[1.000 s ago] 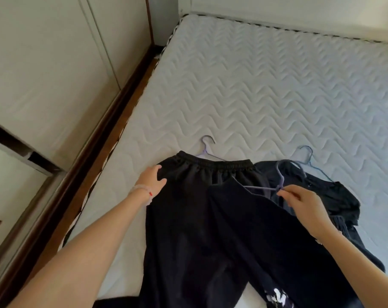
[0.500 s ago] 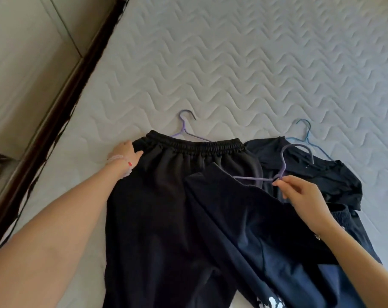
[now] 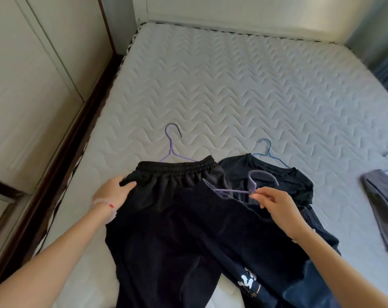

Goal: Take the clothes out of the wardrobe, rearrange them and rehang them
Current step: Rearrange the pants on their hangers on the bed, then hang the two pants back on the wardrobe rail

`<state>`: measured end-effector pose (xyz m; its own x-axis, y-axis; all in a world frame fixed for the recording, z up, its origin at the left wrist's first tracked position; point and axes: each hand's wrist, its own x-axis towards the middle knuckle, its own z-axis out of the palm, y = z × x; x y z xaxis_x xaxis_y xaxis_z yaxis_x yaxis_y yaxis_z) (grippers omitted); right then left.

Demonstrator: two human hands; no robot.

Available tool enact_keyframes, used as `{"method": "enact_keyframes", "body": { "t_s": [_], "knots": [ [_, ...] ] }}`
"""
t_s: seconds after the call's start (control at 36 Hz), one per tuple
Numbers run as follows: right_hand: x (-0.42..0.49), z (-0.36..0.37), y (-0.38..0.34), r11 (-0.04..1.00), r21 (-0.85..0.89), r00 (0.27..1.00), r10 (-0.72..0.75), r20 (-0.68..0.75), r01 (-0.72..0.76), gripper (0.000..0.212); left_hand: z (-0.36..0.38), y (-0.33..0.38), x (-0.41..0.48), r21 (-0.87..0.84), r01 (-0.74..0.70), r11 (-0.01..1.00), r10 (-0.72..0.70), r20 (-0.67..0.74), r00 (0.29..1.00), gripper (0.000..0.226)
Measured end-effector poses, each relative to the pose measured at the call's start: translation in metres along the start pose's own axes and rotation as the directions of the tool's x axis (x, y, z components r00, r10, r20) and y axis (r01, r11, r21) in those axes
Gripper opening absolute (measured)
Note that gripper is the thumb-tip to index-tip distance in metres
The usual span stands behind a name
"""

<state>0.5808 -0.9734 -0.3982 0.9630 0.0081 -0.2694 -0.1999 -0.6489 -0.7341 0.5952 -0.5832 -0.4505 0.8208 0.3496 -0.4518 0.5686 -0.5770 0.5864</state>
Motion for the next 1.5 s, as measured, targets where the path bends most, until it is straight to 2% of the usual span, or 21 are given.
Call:
{"method": "enact_keyframes", "body": {
  "t_s": [0.08, 0.17, 0.22, 0.28, 0.33, 0.39, 0.47, 0.64, 0.78, 0.92, 0.97, 1.08, 1.31, 1.5],
  "knots": [
    [-0.025, -0.023, -0.026, 0.999, -0.033, 0.998, -0.043, -0.044, 0.042, 0.015, -0.030, 0.005, -0.043, -0.013, -0.041, 0.999, 0.040, -0.077, 0.996, 0.036],
    [-0.045, -0.046, -0.051, 0.993, -0.076, 0.989, -0.100, -0.110, 0.092, 0.014, -0.064, 0.011, -0.083, -0.008, -0.063, 0.998, 0.061, -0.179, 0.982, 0.021],
    [-0.066, -0.064, -0.074, 0.986, -0.112, 0.981, -0.136, -0.139, 0.121, 0.014, -0.093, 0.013, -0.118, -0.010, -0.074, 0.997, 0.070, -0.247, 0.967, 0.026],
    [-0.085, -0.079, -0.096, 0.973, -0.163, 0.970, -0.191, -0.149, 0.166, 0.014, -0.118, 0.015, -0.152, -0.035, -0.098, 0.995, 0.081, -0.325, 0.942, 0.034],
    [-0.108, -0.097, -0.123, 0.949, -0.225, 0.955, -0.256, -0.149, 0.219, 0.013, -0.146, 0.021, -0.191, -0.085, -0.142, 0.986, 0.097, -0.400, 0.911, 0.025],
    [-0.127, -0.114, -0.148, 0.933, -0.249, 0.941, -0.302, -0.151, 0.259, 0.012, -0.170, 0.025, -0.226, -0.084, -0.182, 0.980, 0.123, -0.467, 0.876, 0.025],
    [-0.150, -0.136, -0.175, 0.914, -0.243, 0.914, -0.368, -0.169, 0.323, 0.010, -0.203, 0.020, -0.267, -0.042, -0.180, 0.983, 0.130, -0.537, 0.834, 0.022],
    [-0.189, -0.174, -0.216, 0.871, -0.136, 0.853, -0.491, -0.179, 0.473, 0.014, -0.250, 0.017, -0.349, -0.172, -0.304, 0.937, 0.123, -0.653, 0.748, 0.026],
    [-0.219, -0.198, -0.236, 0.819, -0.070, 0.797, -0.571, -0.198, 0.569, 0.014, -0.274, 0.015, -0.420, -0.230, -0.367, 0.901, 0.063, -0.769, 0.636, 0.025],
    [-0.243, -0.207, -0.242, 0.755, -0.030, 0.744, -0.651, -0.148, 0.655, 0.013, -0.290, -0.018, -0.473, -0.250, -0.250, 0.935, -0.082, -0.842, 0.534, 0.032],
    [-0.251, -0.206, -0.244, 0.742, -0.009, 0.737, -0.666, -0.113, 0.670, 0.011, -0.296, -0.051, -0.483, -0.273, -0.238, 0.932, -0.119, -0.852, 0.510, 0.035],
    [-0.264, -0.193, -0.244, 0.718, 0.009, 0.717, -0.695, -0.057, 0.696, 0.012, -0.281, -0.064, -0.551, -0.335, -0.224, 0.915, -0.210, -0.871, 0.445, 0.038],
    [-0.296, -0.148, -0.246, 0.628, -0.046, 0.630, -0.773, 0.073, 0.777, 0.010, -0.248, -0.079, -0.674, -0.332, -0.121, 0.935, -0.307, -0.933, 0.187, 0.036],
    [-0.336, -0.103, -0.279, 0.497, -0.060, 0.499, -0.847, 0.184, 0.866, 0.006, -0.253, -0.129, -0.762, -0.431, -0.022, 0.902, -0.431, -0.902, -0.035, 0.041]
  ]
}}
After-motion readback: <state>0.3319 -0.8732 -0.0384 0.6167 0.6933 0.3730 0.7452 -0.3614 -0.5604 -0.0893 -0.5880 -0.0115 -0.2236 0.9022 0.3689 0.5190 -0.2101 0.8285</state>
